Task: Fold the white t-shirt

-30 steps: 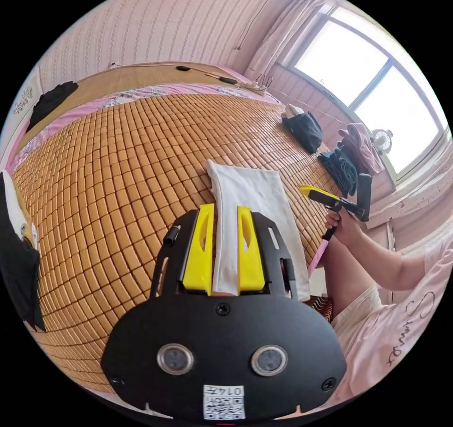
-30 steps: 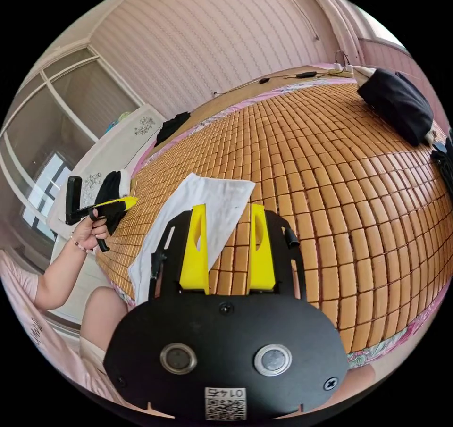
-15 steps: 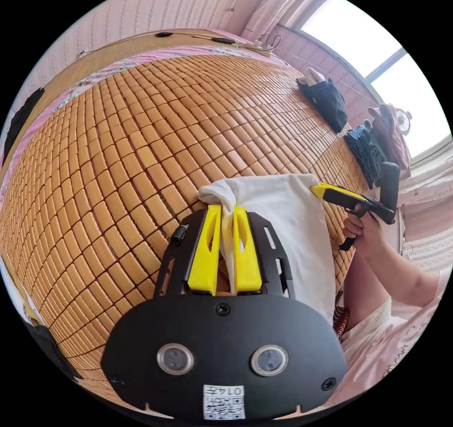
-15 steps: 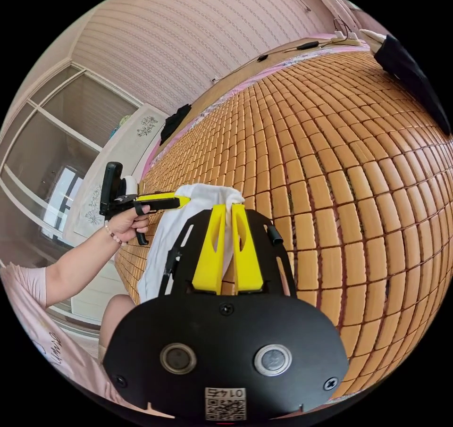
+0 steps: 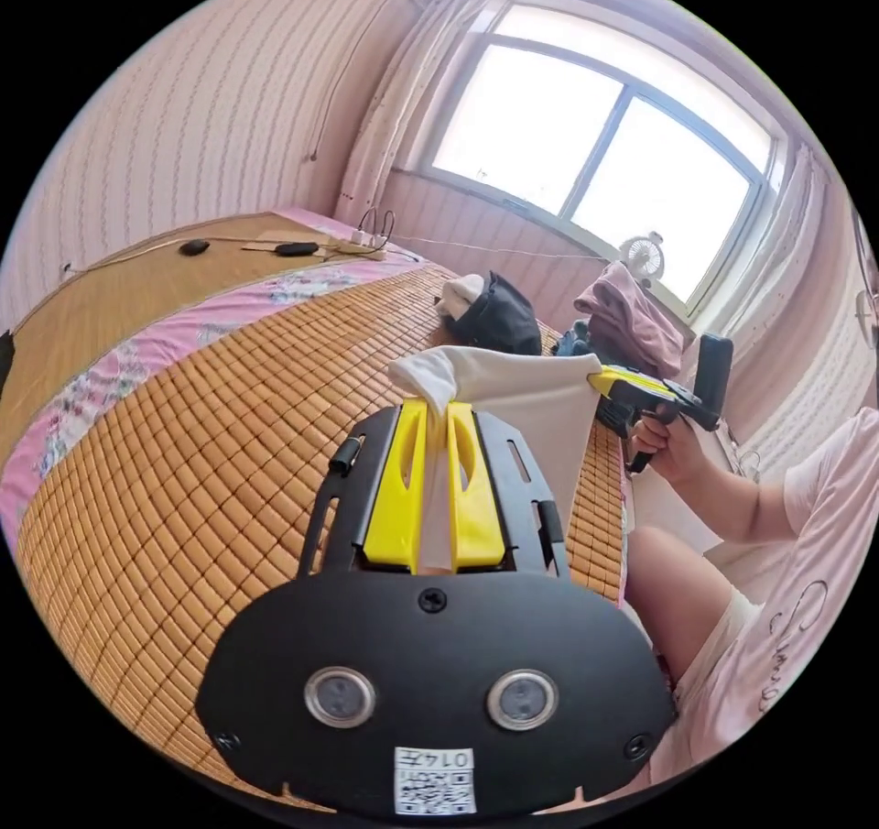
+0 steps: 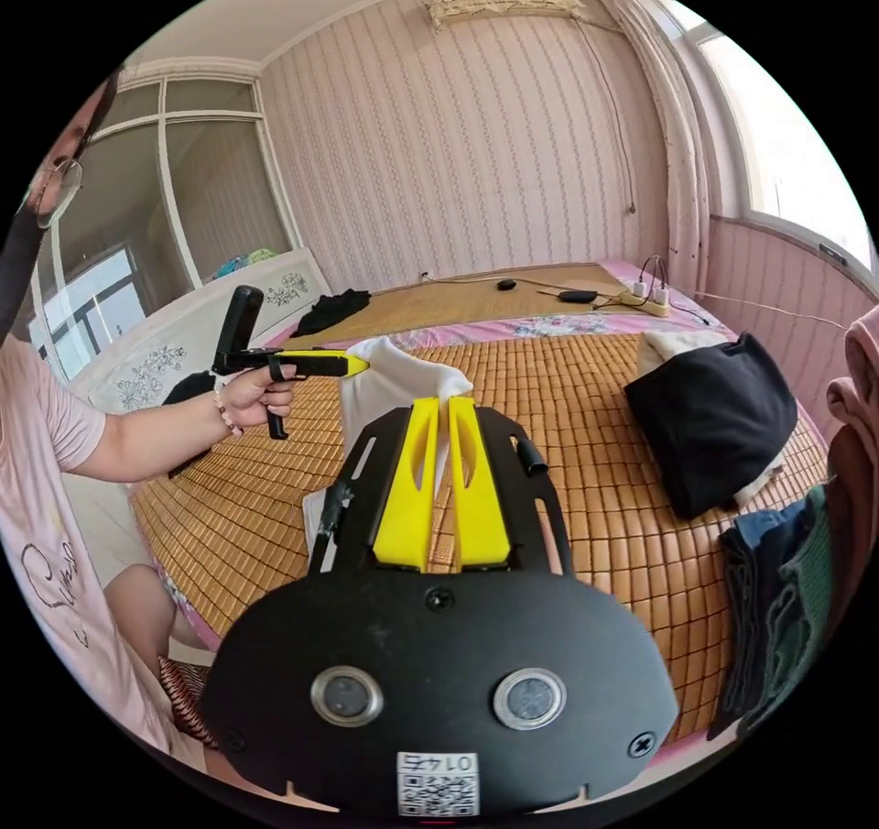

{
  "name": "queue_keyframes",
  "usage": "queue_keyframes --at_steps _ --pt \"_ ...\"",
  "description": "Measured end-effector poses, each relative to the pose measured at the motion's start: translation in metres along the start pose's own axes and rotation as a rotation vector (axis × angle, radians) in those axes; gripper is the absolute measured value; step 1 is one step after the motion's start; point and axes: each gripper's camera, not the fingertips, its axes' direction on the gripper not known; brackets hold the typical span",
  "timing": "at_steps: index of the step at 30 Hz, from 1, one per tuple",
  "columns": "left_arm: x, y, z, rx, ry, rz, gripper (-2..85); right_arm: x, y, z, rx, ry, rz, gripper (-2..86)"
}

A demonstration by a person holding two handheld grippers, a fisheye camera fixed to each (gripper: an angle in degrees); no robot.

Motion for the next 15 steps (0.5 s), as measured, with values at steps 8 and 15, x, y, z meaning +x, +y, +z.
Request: queue_keyframes --at_steps 8,15 --pt "0.078 -0.228 0.161 0.016 0.142 0.249 5.9 0.142 -0.137 -0.071 -0.068 0.505 0.183 5.0" --pt "0.115 -0.266 0.220 -0.038 0.011 0.155 7.5 0.195 -0.204 -0.066 -0.377 0.649 0.258 11.4"
